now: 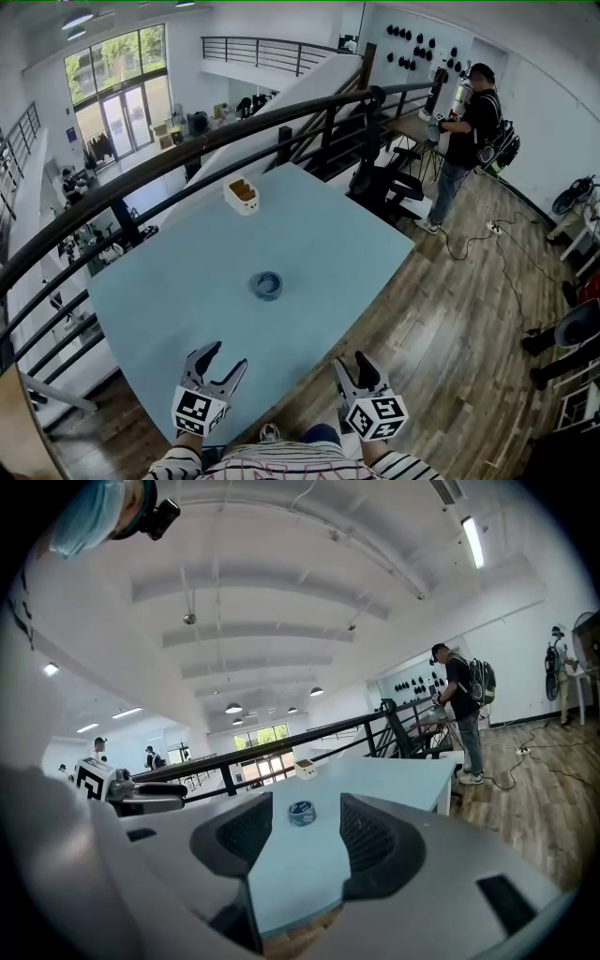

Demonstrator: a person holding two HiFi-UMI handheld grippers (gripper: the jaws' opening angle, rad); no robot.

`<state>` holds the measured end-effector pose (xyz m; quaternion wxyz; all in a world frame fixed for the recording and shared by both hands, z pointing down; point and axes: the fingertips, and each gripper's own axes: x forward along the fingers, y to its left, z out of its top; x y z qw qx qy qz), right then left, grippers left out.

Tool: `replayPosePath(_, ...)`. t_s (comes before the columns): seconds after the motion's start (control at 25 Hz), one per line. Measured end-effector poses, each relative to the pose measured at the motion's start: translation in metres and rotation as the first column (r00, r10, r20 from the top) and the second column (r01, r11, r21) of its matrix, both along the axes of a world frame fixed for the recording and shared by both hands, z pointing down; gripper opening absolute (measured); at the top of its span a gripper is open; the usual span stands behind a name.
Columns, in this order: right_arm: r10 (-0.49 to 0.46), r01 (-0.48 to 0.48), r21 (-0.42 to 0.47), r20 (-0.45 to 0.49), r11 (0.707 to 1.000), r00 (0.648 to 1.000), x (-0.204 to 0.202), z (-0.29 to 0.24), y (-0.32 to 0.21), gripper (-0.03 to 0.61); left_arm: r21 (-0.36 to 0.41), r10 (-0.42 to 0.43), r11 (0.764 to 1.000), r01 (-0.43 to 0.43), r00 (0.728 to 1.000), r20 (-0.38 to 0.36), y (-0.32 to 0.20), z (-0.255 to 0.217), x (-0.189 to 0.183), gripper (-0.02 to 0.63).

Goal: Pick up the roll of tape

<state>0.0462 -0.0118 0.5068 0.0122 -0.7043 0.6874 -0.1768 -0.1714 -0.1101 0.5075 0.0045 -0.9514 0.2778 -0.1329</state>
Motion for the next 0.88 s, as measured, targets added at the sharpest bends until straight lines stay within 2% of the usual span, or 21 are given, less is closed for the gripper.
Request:
replayPosePath(0.2, -0.050, 0.050, -0.004, 0.012, 0.999, 0.999, 0.029, 0.004, -0.038, 0.219, 0.011, -0.052, 0.999, 0.052, 0.999, 0.007, -0.029, -0.003, 0.023, 0.238)
replayPosePath(0.44, -0.205, 0.205, -0.008, 0.004, 0.979, 0.979, 0.061, -0.002, -0.088, 0.219, 0.009, -0.161, 0.987, 0.160, 0.987, 0.019, -0.052, -0.005, 0.061, 0.238)
replayPosePath(0.64, -0.300, 0.300, 0.022, -0.013, 0.954, 0.954, 0.089, -0.009, -0.115, 0.219, 0.058, -0.220, 0.975, 0.215, 0.969, 0.112, -0.076, 0.012, 0.090, 0.238)
replayPosePath(0.88, -0.374, 0.374, 0.000, -0.006, 0.927, 0.927, 0.127, 0.008, -0.129, 0.219, 0.088, -0.248, 0.968, 0.235, 0.951, 0.186, -0.104, 0.034, 0.130, 0.238)
